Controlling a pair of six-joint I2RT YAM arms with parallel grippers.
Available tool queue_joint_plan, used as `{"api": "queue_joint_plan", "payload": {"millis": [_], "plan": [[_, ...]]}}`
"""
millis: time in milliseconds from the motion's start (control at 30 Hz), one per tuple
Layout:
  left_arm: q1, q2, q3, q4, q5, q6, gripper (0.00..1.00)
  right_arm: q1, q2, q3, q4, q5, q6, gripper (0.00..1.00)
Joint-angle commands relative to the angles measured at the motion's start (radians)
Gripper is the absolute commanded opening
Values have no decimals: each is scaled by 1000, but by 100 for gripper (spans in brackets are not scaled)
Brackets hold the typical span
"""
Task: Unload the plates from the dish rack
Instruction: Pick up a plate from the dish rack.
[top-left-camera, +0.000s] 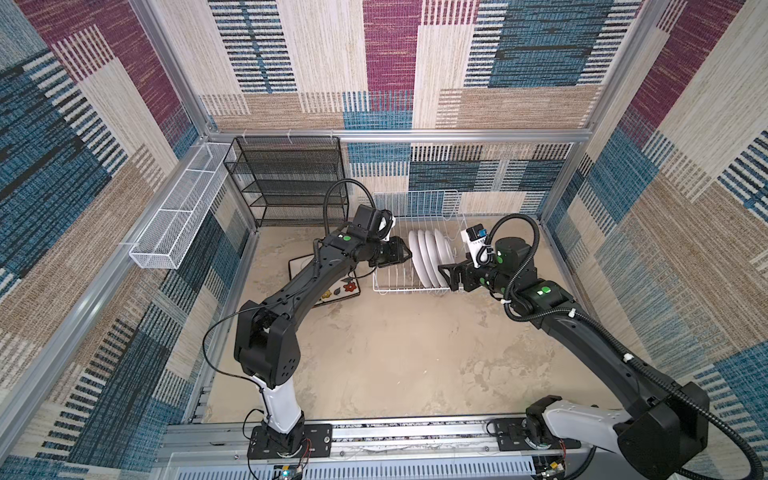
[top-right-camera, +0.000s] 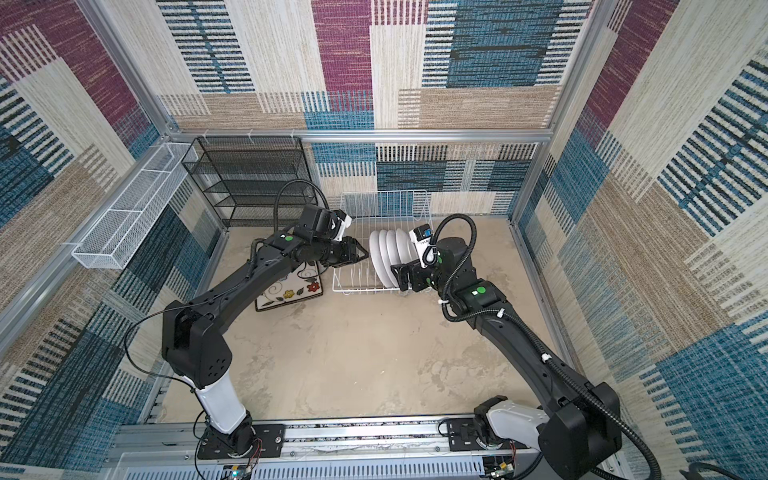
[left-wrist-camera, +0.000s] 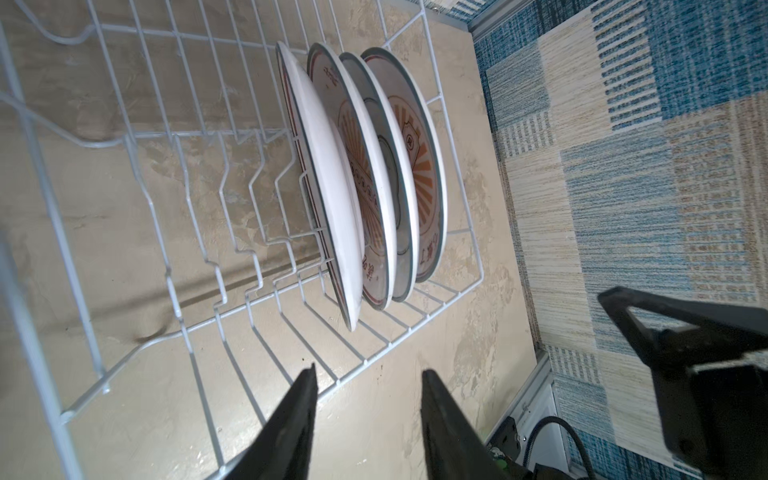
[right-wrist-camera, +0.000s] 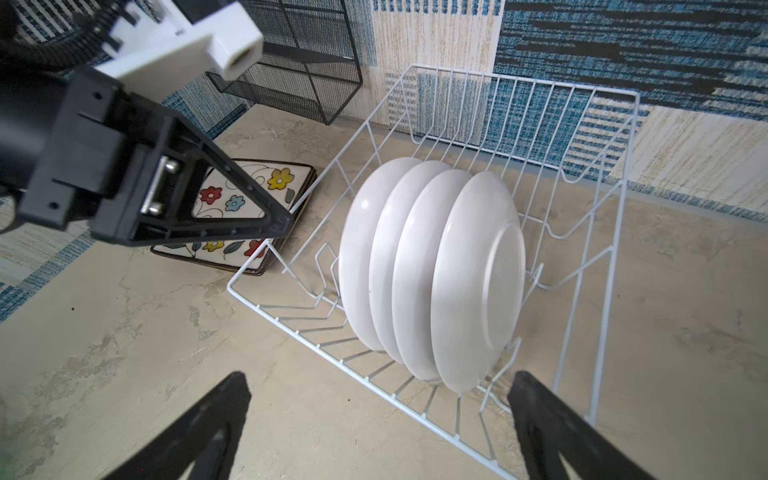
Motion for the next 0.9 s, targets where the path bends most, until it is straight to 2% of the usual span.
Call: {"api": "queue_joint_plan", "payload": {"millis": [0,200,533,633,867], "plan": [[-4,39,39,8,-2,-23,42,-4,-12,-3,25,-11,16,100],[-9,135,113,7,8,-40,35,-9,-7,-7,31,-10,13,100],[-10,235,201,-13,-5,-47,32,-14,-9,-3,37,-5,10,100],[-9,255,208,-12,-12,-57,27,-16,-5,5,28,-4,9,100],[-12,272,218,-10,-17,-87,25,-20,-7,3,32,-10,11,100]]}}
